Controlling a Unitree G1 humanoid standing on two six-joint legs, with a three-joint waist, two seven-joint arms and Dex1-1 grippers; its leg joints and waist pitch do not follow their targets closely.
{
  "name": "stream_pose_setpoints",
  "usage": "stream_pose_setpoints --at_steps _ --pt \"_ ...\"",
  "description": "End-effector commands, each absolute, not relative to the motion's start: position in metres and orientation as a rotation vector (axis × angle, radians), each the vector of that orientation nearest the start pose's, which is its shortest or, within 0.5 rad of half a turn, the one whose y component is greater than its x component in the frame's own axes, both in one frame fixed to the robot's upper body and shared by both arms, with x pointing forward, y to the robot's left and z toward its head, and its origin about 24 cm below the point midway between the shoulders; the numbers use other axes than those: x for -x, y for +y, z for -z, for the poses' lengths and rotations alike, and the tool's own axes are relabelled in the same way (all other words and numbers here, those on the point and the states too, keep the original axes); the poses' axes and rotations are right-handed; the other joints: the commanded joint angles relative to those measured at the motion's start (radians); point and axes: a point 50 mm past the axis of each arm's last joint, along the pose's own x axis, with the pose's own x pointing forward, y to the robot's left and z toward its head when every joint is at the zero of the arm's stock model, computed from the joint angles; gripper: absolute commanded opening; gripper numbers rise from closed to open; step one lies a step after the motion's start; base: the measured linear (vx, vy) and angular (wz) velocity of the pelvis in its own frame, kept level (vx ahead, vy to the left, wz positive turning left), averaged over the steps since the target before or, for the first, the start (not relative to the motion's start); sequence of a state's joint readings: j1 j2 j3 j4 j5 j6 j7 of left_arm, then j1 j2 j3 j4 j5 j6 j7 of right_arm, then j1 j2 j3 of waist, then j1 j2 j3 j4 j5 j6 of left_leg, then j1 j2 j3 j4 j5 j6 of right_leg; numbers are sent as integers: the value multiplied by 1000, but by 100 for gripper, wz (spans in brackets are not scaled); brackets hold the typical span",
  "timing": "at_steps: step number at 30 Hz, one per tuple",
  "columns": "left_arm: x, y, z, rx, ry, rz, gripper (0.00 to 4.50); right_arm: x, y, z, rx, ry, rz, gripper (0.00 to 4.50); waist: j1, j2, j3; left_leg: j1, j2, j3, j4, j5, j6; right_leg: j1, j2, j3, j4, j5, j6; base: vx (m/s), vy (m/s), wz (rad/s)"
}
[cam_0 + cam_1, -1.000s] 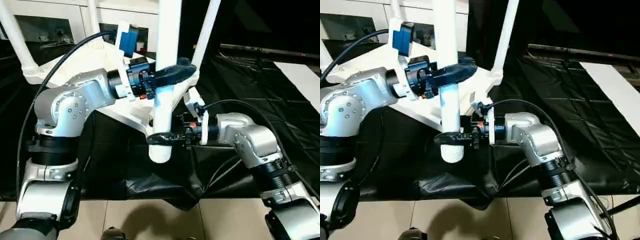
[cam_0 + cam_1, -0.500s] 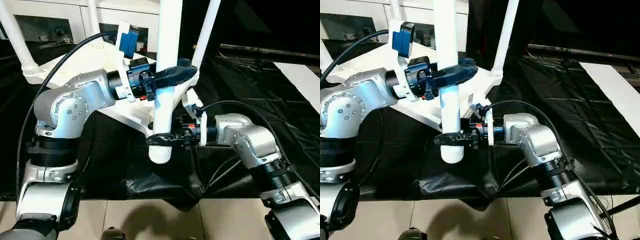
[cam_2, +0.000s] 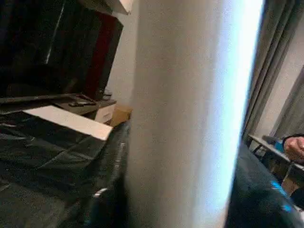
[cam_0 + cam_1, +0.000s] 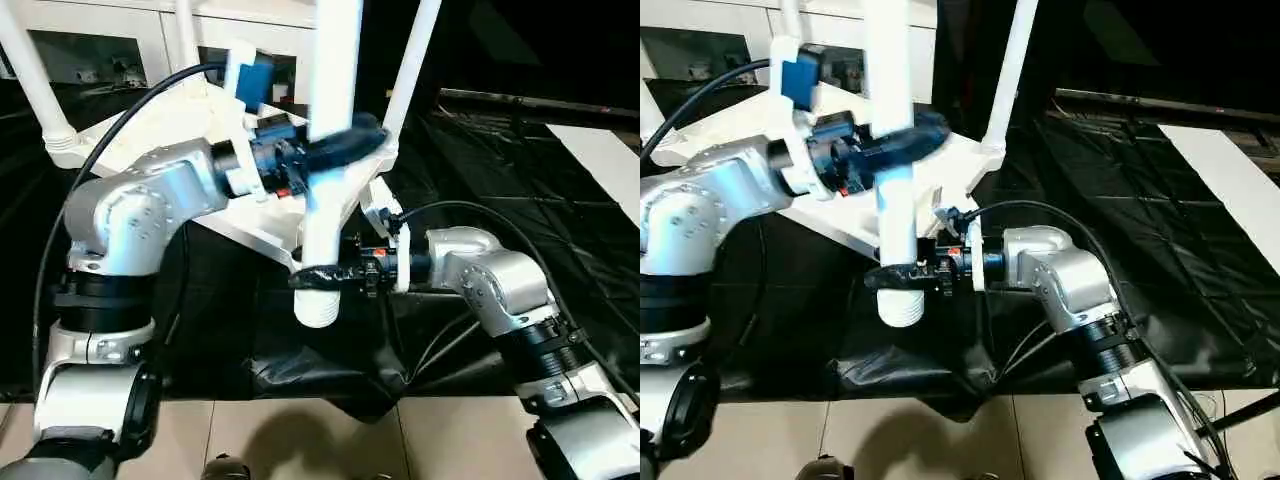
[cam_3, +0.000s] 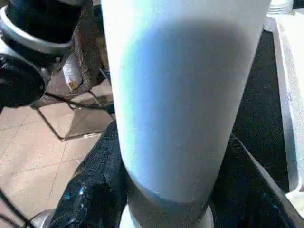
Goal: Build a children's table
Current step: Pick table leg
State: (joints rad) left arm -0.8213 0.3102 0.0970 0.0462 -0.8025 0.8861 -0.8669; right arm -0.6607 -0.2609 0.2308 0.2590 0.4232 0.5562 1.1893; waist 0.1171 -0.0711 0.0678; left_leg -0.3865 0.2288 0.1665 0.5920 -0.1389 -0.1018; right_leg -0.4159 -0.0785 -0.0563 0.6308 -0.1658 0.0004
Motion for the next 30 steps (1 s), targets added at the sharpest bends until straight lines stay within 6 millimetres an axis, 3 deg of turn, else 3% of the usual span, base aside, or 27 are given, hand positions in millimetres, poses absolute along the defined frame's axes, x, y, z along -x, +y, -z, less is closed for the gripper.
stream_pose_setpoints --at_steps 1,3,8,10,13,15,16,17,19,21,22,25,26,27,29,30 --pt "-313 101 -243 387 -85 1390 272 -316 -79 -135 -135 197 -1474 188 3 14 -82 20 -9 11 -63 -260 -49 54 -40 27 -71 -236 -173 0 0 0" --pt "-319 107 -250 563 -250 1348 275 -319 -80 -142 -190 135 -1433 188 6 17 -83 17 -11 12 -61 -257 -45 56 -41 28 -74 -208 -185 0 0 0" --pt "-324 114 -252 761 -351 1304 275 -323 -84 -149 -272 64 -1373 188 7 16 -85 19 -13 12 -61 -263 -40 59 -37 26 -71 -196 -194 0 0 0" --pt "-332 121 -248 858 -388 1231 275 -325 -88 -153 -317 21 -1323 187 7 24 -85 20 -12 11 -61 -270 -38 58 -36 26 -73 -198 -189 0 0 0" --pt "-343 134 -244 902 -415 1118 275 -327 -95 -155 -323 -9 -1257 187 6 23 -85 22 -13 10 -63 -276 -40 57 -34 25 -77 -217 -169 0 0 0" --pt "-348 138 -241 824 -384 1074 275 -329 -100 -154 -281 -8 -1206 187 6 25 -84 23 -13 9 -65 -275 -41 57 -34 26 -80 -230 -153 0 0 0" --pt "-358 140 -225 438 -244 1001 275 -332 -111 -148 -169 16 -1107 187 8 25 -82 25 -11 2 -73 -272 -41 54 -35 24 -94 -267 -105 0 0 0" --pt "-361 140 -212 199 -144 987 275 -333 -116 -144 -131 29 -1059 187 6 33 -84 33 -8 -1 -76 -281 -52 51 -33 27 -87 -282 -59 0 0 0" --pt "-364 144 -188 -135 10 989 275 -333 -123 -140 -102 44 -1014 187 5 34 -85 34 -7 4 -73 -270 -69 52 -37 30 -82 -242 -81 0 0 0" --pt "-365 148 -175 -287 88 998 275 -332 -126 -138 -94 49 -1002 187 4 48 -86 33 -9 2 -72 -262 -74 52 -37 30 -73 -196 -102 0 0 0" --pt "-367 158 -156 -519 210 1021 275 -331 -130 -136 -103 55 -979 187 4 45 -86 31 -10 2 -72 -264 -69 54 -36 29 -76 -172 -123 0 0 0" --pt "-369 164 -149 -588 269 1026 275 -330 -133 -134 -107 59 -961 187 0 51 -89 28 -12 4 -70 -264 -76 61 -38 30 -68 -138 -147 0 0 0" --pt "-374 166 -145 -647 311 1016 275 -329 -135 -132 -108 62 -937 187 0 63 -92 26 -12 2 -67 -254 -80 63 -40 30 -62 -107 -172 0 0 0" --pt "-377 166 -141 -712 341 1011 275 -328 -136 -130 -108 62 -924 187 0 58 -89 28 -16 6 -65 -268 -72 60 -37 30 -71 -122 -177 0 0 0" --pt "-380 169 -133 -816 396 1001 275 -327 -137 -128 -108 63 -907 187 1 65 -88 27 -15 3 -65 -285 -75 64 -41 29 -68 -140 -187 0 0 0" --pt "-381 170 -131 -849 414 998 275 -326 -137 -127 -108 63 -902 187 1 59 -86 25 -14 3 -66 -289 -68 66 -44 29 -69 -158 -195 0 0 0"
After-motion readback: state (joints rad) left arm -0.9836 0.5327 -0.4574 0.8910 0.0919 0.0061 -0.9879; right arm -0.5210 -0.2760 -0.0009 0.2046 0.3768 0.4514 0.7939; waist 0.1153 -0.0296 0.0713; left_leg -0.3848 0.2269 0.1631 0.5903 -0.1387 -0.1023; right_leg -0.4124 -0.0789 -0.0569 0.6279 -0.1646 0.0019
